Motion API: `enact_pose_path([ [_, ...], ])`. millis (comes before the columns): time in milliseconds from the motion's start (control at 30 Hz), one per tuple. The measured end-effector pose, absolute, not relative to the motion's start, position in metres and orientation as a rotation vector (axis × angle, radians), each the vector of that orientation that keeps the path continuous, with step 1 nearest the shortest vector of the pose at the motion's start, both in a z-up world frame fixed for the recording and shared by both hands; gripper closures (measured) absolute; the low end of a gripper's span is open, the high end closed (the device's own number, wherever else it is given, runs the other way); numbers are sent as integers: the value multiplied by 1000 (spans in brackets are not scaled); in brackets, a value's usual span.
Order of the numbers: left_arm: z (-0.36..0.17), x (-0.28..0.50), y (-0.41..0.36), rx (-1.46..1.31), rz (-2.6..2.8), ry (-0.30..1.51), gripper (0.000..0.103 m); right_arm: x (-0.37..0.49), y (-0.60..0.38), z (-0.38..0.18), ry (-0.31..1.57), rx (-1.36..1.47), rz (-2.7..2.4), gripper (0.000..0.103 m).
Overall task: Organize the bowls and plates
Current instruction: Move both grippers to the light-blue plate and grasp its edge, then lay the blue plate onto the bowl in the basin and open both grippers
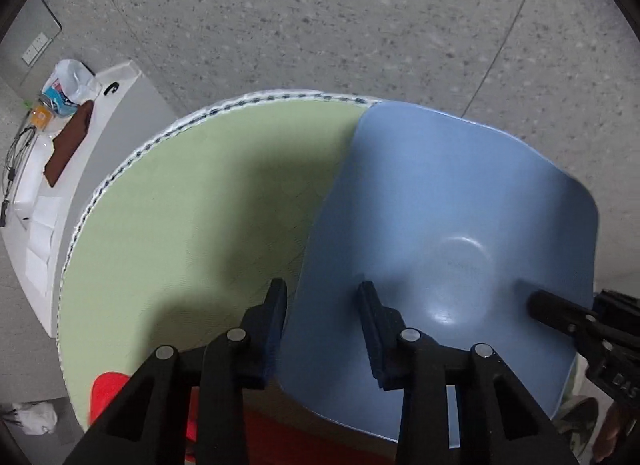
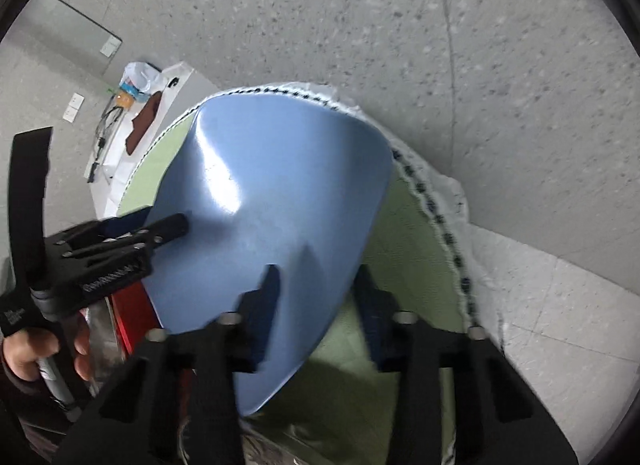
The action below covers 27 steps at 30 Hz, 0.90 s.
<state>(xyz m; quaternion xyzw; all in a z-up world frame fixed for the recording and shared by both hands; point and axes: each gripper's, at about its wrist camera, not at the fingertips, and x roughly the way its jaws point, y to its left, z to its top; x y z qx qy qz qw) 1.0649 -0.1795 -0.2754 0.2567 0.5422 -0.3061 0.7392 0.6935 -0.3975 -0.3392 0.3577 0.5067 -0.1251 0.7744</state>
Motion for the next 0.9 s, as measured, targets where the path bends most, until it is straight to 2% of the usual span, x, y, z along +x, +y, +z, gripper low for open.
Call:
enact_pose_path([
  [167, -243, 1066, -169, 474, -712, 1116, 80, 691, -399, -320, 1048, 716, -296, 91],
  [300, -198, 1053, -139, 387, -720, 1025, 80, 686, -386, -272, 969, 630, -284, 91],
  [533, -131, 1012, -22, 252, -633, 891, 80, 686, -316, -201, 894, 495, -161, 91],
  [667, -127, 987, 46, 195, -537, 883, 80, 691, -264, -197, 917, 431, -56, 91],
  [900, -168, 950, 112, 130, -394, 972, 80, 696, -198, -233, 1031, 366, 64, 91],
])
